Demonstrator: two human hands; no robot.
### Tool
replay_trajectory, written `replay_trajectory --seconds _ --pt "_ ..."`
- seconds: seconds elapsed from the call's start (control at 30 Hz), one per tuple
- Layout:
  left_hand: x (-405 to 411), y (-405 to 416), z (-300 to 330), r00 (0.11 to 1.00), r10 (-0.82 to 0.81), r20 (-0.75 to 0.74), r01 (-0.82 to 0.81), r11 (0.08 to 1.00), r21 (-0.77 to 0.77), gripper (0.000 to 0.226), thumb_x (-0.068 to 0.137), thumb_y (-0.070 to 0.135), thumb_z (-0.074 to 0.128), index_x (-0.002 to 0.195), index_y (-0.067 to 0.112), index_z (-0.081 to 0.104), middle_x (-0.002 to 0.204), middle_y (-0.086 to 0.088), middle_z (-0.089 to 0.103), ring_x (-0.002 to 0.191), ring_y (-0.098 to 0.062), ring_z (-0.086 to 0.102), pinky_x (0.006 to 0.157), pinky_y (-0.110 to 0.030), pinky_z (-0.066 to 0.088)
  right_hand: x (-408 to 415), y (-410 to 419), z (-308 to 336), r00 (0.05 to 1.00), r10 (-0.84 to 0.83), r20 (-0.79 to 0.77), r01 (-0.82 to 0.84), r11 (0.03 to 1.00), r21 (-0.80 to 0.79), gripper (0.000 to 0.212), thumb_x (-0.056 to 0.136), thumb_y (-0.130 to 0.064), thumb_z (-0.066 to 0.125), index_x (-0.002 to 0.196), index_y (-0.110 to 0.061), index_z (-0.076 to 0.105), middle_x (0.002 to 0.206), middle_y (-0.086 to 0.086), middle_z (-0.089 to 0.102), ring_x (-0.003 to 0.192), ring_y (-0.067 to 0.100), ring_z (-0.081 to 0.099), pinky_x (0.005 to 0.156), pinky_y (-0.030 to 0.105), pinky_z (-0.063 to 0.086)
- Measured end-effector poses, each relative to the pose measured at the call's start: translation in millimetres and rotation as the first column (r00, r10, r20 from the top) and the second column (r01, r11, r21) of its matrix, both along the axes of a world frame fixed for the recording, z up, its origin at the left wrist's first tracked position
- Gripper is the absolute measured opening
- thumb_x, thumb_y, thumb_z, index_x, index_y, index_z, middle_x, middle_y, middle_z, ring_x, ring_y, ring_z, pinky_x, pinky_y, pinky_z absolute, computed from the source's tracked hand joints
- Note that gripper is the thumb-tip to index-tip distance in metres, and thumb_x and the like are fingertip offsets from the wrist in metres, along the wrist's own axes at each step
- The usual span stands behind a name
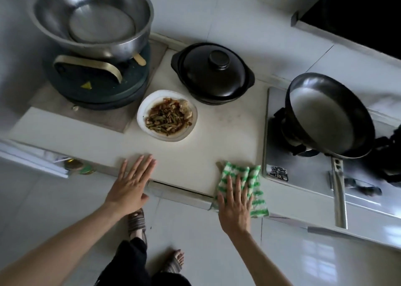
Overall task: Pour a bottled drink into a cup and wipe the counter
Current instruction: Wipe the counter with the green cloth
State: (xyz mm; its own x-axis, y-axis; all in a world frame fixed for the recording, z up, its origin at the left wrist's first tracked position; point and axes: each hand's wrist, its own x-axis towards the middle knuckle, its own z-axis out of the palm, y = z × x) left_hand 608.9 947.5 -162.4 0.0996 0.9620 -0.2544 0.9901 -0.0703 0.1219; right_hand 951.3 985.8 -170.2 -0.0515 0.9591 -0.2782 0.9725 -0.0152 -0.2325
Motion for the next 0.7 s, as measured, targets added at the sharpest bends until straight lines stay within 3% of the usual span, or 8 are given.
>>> replay_trajectory --seconds 0.23,0.33,0.5,0.6,0.7 --pt "1.9 -2.2 2.2 0.999 -0.012 0.033 0.011 1.0 0.014 0.133 0.059 0.04 0.09 0.163 0.008 0.015 0.173 -0.011 0.011 0.158 -0.033 0.015 0.122 -0.065 0.017 -67.1 2.3 19.9 0.993 -0.102 0.067 0.11 0.985 -0.13 0.068 0.087 -0.066 -0.012 0.151 -0.046 -0.026 0.162 -0.008 -0.036 0.152 0.035 -0.029 0.121 0.064 -0.016" --pt "5.8 -1.5 2.3 0.999 -0.022 0.03 0.021 0.999 0.043 0.129 0.056 0.035 0.089 0.162 0.007 0.021 0.172 -0.011 0.015 0.157 -0.033 0.02 0.121 -0.067 0.022 -108.8 29.0 27.8 0.995 -0.056 0.077 0.066 0.988 -0.14 0.06 0.098 -0.063 -0.001 0.15 -0.046 -0.028 0.16 -0.01 -0.039 0.15 0.036 -0.033 0.119 0.066 -0.016" --pt "5.2 0.7 -4.7 1.0 -0.022 -0.003 0.022 0.998 0.067 0.124 0.061 0.036 0.083 0.163 0.007 0.018 0.172 -0.011 0.013 0.157 -0.035 0.018 0.121 -0.067 0.023 -166.9 119.3 21.1 0.999 0.029 0.04 -0.025 0.996 -0.088 0.06 0.103 -0.06 0.011 0.157 -0.045 -0.012 0.165 -0.01 -0.03 0.152 0.034 -0.029 0.119 0.065 -0.016" --pt "6.0 0.0 -8.5 1.0 -0.018 -0.014 0.019 0.998 0.063 0.121 0.062 0.035 0.079 0.163 0.008 0.016 0.173 -0.009 0.01 0.158 -0.034 0.018 0.121 -0.066 0.023 -165.5 176.6 11.4 0.996 0.04 0.084 -0.036 0.998 -0.052 0.071 0.099 -0.061 0.027 0.16 -0.041 -0.003 0.169 -0.007 -0.02 0.155 0.032 -0.022 0.12 0.063 -0.018" --pt "3.1 3.5 -12.1 1.0 -0.018 -0.017 0.019 0.995 0.099 0.119 0.062 0.034 0.076 0.163 0.009 0.018 0.173 -0.009 0.012 0.157 -0.033 0.019 0.12 -0.066 0.024 -151.6 219.3 10.3 0.999 0.026 0.033 -0.026 1.0 -0.009 0.064 0.102 -0.06 0.019 0.16 -0.044 -0.003 0.171 -0.01 -0.013 0.158 0.027 -0.014 0.123 0.06 -0.014"
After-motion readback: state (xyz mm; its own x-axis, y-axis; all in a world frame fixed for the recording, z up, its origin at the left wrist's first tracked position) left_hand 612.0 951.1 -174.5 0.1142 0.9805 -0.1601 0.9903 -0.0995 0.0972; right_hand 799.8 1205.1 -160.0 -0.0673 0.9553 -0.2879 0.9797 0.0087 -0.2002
